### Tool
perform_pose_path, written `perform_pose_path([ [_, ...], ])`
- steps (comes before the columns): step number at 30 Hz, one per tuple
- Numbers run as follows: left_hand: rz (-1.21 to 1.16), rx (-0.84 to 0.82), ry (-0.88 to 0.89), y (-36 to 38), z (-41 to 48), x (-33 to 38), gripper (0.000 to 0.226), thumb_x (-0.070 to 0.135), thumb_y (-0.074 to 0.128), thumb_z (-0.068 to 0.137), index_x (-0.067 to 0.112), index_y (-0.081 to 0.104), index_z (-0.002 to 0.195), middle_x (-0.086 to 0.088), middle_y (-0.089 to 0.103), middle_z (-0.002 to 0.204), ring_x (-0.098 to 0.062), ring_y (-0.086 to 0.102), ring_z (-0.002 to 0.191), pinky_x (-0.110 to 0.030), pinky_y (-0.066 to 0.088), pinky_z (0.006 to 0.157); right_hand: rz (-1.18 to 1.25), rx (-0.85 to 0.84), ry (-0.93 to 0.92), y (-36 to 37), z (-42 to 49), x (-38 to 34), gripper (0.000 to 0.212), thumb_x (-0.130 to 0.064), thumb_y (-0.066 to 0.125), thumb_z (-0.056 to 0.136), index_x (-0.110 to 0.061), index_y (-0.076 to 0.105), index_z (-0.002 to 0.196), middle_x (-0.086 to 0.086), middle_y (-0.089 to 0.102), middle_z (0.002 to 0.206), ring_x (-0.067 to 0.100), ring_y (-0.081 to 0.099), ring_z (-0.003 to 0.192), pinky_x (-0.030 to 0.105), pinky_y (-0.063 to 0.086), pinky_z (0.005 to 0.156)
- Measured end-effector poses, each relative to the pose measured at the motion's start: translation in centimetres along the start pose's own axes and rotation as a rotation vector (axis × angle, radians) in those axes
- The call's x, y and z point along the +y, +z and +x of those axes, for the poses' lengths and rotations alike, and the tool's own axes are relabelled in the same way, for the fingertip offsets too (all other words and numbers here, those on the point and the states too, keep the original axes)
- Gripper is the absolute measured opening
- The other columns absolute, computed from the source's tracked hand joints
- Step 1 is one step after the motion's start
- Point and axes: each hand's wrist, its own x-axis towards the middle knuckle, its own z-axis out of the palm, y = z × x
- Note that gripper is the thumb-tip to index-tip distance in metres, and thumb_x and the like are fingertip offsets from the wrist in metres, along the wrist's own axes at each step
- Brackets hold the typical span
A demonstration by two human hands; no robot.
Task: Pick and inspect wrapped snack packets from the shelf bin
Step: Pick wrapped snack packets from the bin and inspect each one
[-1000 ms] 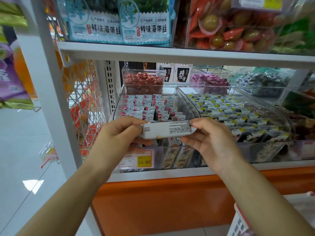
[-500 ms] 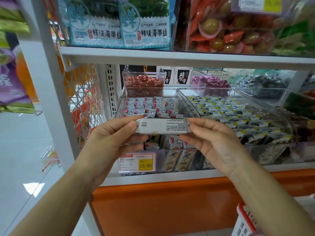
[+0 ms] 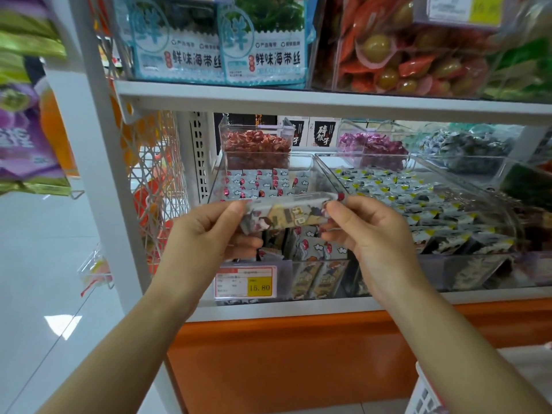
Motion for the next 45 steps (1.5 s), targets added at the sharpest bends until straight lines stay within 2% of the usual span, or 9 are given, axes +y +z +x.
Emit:
perform_pose_path([
  [2, 0.16, 0.005, 0.076, 0.1, 0.1, -0.3, 0.015, 0.018, 0.052, 0.093, 0.024, 0.065, 0.097, 0.001, 0.07, 0.081, -0.011, 0.069, 0.071, -0.02, 0.055, 0.06, 0.038, 0.07, -0.005, -0.2, 0.3, -0.1, 0.009, -0.009, 0.065, 0.082, -0.015, 0.069, 0.077, -0.002, 0.069, 0.068, 0.012, 0.065, 0.061, 0.023, 0.055, 0.058],
  [5, 0.602, -0.017, 0.254, -0.2, 0.4, -0.8, 0.021, 0.008, 0.055, 0.087, 0.027, 0.065, 0.085, 0.014, 0.063, 0.089, 0.001, 0.056, 0.086, -0.017, 0.046, 0.075, 0.06, 0.137, -0.018, -0.6, 0.7, -0.2, 0.013, -0.006, 0.064, 0.084, -0.013, 0.067, 0.074, -0.003, 0.07, 0.066, 0.01, 0.066, 0.061, 0.019, 0.054, 0.056],
  [9, 1.039, -0.187, 0.369, -0.1, 0.7, -1.7, 0.031, 0.026, 0.043, 0.082, 0.032, 0.074, 0.082, 0.011, 0.053, 0.124, -0.014, 0.028, 0.122, -0.032, 0.024, 0.099, 0.04, 0.177, -0.085, -0.8, 1.0, -0.2, 0.017, -0.006, 0.06, 0.087, -0.014, 0.065, 0.073, -0.005, 0.068, 0.063, 0.009, 0.064, 0.059, 0.021, 0.054, 0.055],
  [19, 1.37, -0.177, 0.409, 0.4, 1.7, -2.5, 0.055, 0.038, 0.018, 0.085, 0.035, 0.062, 0.119, 0.005, 0.026, 0.152, -0.017, 0.004, 0.14, -0.043, -0.007, 0.111, -0.259, 0.041, -0.268, -0.4, 1.2, -0.6, 0.02, -0.005, 0.062, 0.086, -0.022, 0.066, 0.076, -0.009, 0.067, 0.069, 0.008, 0.065, 0.06, 0.023, 0.056, 0.056],
  [23, 1.342, -0.169, 0.404, 0.3, 1.8, -2.1, 0.059, 0.037, 0.017, 0.082, 0.035, 0.062, 0.12, 0.004, 0.026, 0.152, -0.017, 0.003, 0.142, -0.049, -0.008, 0.114, -0.56, -0.102, -0.325, 1.4, 1.2, 0.1, 0.013, -0.012, 0.065, 0.084, -0.022, 0.068, 0.077, -0.007, 0.065, 0.075, 0.009, 0.063, 0.068, 0.026, 0.054, 0.066],
  [26, 1.3, -0.141, 0.395, -0.1, 1.8, -1.9, 0.055, 0.036, 0.02, 0.083, 0.037, 0.059, 0.122, 0.004, 0.026, 0.152, -0.017, 0.003, 0.142, -0.048, -0.006, 0.115, -0.734, -0.163, -0.392, 2.6, 1.4, 0.5, 0.006, -0.017, 0.068, 0.083, -0.015, 0.072, 0.08, -0.012, 0.056, 0.075, 0.004, 0.055, 0.074, 0.014, 0.042, 0.07],
  [31, 1.246, -0.11, 0.398, -0.7, 1.8, -2.0, 0.035, 0.027, 0.041, 0.093, 0.031, 0.06, 0.123, 0.002, 0.029, 0.151, -0.016, 0.005, 0.141, -0.047, -0.003, 0.116, -1.196, -0.461, -0.45, 4.2, 1.2, 1.3, 0.016, -0.034, 0.06, 0.089, -0.027, 0.073, 0.093, -0.01, 0.067, 0.088, 0.009, 0.038, 0.085, 0.029, 0.03, 0.074],
  [36, 1.195, -0.094, 0.427, -1.0, 1.7, -2.0, 0.037, 0.02, 0.043, 0.09, 0.029, 0.062, 0.12, 0.002, 0.032, 0.149, -0.016, 0.007, 0.14, -0.046, -0.001, 0.114, -1.016, -0.361, -0.298, 3.6, 3.6, -0.4, 0.016, -0.031, 0.059, 0.089, -0.023, 0.073, 0.093, -0.012, 0.068, 0.088, 0.012, 0.054, 0.089, 0.038, 0.044, 0.093],
  [45, 1.141, -0.074, 0.44, -0.7, 1.5, -1.9, 0.037, 0.018, 0.041, 0.089, 0.024, 0.066, 0.115, 0.0, 0.04, 0.144, -0.017, 0.015, 0.137, -0.04, 0.006, 0.112, -1.286, -0.453, -0.362, 4.2, 5.1, 1.3, 0.01, -0.036, 0.069, 0.081, -0.026, 0.072, 0.082, -0.012, 0.057, 0.082, 0.013, 0.043, 0.094, 0.031, 0.038, 0.08],
])
